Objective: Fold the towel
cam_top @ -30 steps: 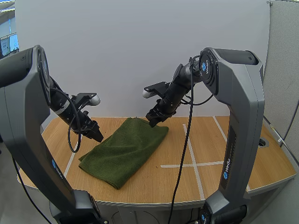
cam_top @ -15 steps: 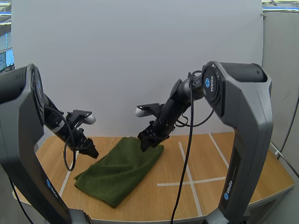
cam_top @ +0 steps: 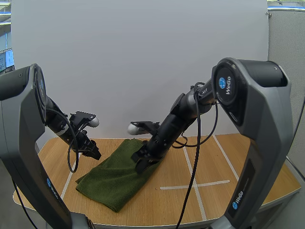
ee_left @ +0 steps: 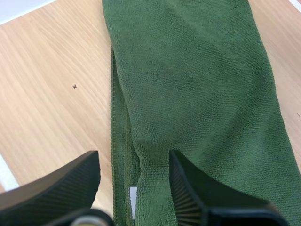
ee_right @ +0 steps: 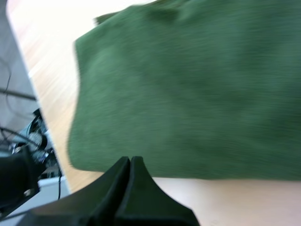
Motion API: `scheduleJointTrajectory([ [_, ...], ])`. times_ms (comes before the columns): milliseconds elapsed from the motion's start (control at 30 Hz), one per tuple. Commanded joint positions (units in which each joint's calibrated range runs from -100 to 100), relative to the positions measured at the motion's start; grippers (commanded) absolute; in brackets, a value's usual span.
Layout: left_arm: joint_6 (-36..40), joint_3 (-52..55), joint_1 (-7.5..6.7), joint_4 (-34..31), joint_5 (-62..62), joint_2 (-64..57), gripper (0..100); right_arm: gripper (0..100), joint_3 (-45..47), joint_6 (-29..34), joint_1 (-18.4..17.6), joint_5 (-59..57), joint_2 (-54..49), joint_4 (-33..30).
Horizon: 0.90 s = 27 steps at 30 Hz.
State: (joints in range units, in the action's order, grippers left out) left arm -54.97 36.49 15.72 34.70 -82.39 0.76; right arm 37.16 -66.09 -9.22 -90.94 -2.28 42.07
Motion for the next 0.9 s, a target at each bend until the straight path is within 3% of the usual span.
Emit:
scheduleJointTrajectory([
  [0,-1.89,-0.59,-0.23,2.81,-0.25,0.01,72,0,4.33,-0.57,-3.88,5.04,-2.35,-1.26],
  [100,-1.87,-0.70,-1.12,2.42,1.92,0.14,72,0,5.93,-0.17,-4.39,8.50,-2.35,-2.11],
  [333,1.08,-4.29,-5.83,-0.45,5.92,6.82,72,0,6.18,-0.17,-4.39,11.30,-2.08,-1.85],
  [867,2.69,-10.96,-6.20,-1.35,10.80,16.48,72,0,8.08,-3.59,-4.39,19.56,2.70,1.13],
])
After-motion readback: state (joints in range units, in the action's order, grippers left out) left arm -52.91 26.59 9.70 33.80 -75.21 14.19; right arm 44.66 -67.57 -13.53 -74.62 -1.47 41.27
